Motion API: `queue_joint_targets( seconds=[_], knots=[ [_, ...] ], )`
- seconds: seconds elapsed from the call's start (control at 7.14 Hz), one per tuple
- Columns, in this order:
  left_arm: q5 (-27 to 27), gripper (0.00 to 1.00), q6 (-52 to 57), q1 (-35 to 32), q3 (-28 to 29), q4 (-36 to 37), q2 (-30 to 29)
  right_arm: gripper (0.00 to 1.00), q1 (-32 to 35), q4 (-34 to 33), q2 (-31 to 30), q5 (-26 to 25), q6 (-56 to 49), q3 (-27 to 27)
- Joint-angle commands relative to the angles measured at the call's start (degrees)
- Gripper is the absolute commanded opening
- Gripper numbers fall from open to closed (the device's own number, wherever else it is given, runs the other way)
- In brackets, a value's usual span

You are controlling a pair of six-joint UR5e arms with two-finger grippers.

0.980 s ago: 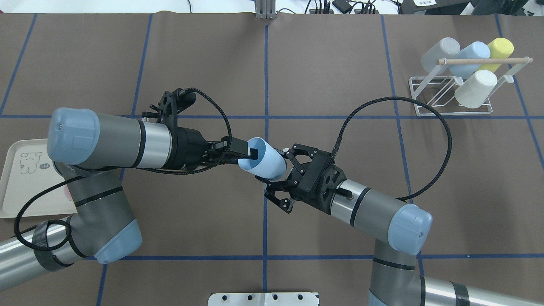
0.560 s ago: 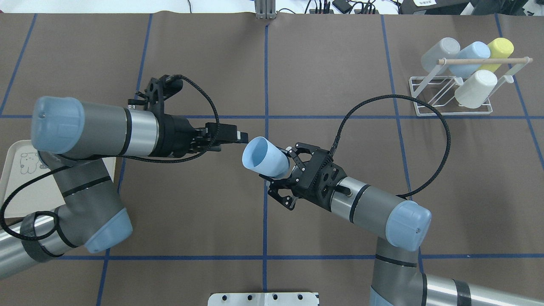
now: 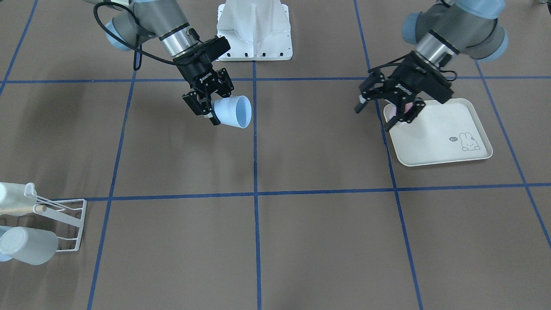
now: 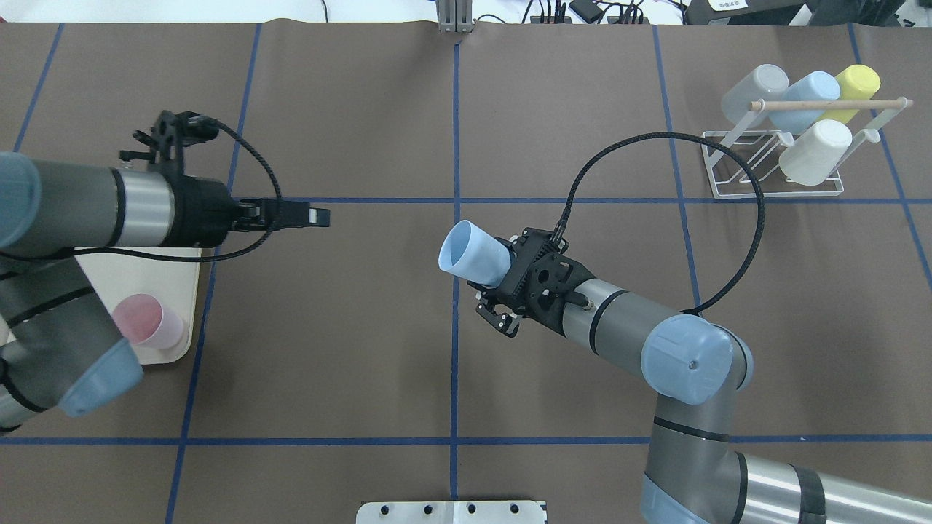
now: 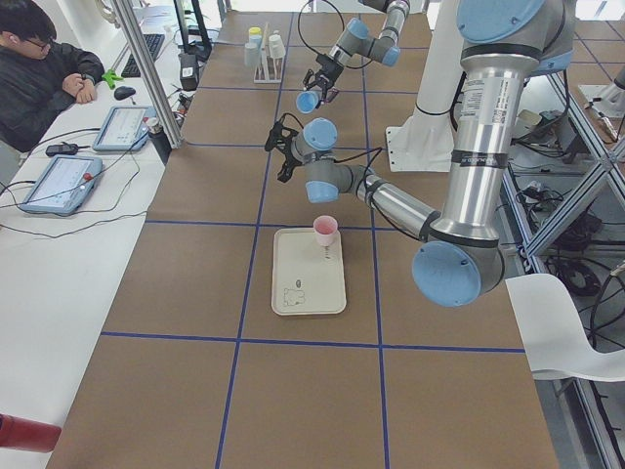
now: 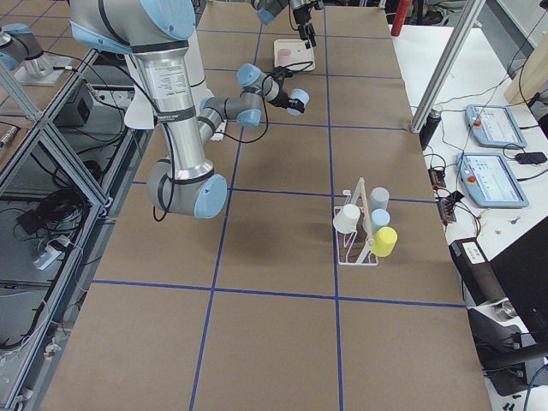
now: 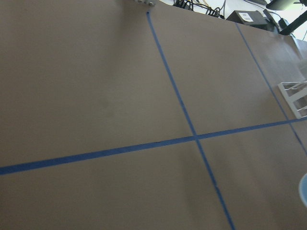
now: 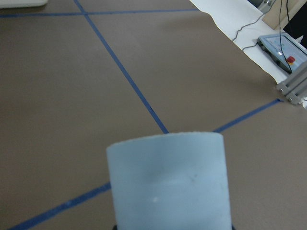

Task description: Transfer IKEA cup to right arm and place on rack

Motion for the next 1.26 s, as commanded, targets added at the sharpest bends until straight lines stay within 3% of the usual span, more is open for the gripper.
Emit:
queue_joint_targets(
  seconds=[0.0,0.14,0.28,0.98,1.12],
  knots=[
    [-0.1,1.00,17.2,-7.4,0.0,2.9,5.8,0.00,4.7,-20.1,-0.1,0.1,-0.1,5.6],
    [-0.3,1.00,25.5,-10.2,0.0,4.8,6.3,0.00,8.0,-28.5,0.0,0.0,-2.7,7.2],
    [-0.3,1.00,26.1,-10.5,-0.1,4.9,6.9,0.00,10.6,-35.8,0.4,-0.1,-9.9,8.9],
    [-0.4,1.00,25.8,-10.5,-0.2,4.9,7.0,0.00,21.8,-60.1,0.0,-5.5,-39.6,10.1],
    [-0.4,1.00,25.8,-10.5,-0.2,4.9,6.9,0.00,23.1,-61.4,-0.3,-8.6,-45.6,9.7]
  ],
)
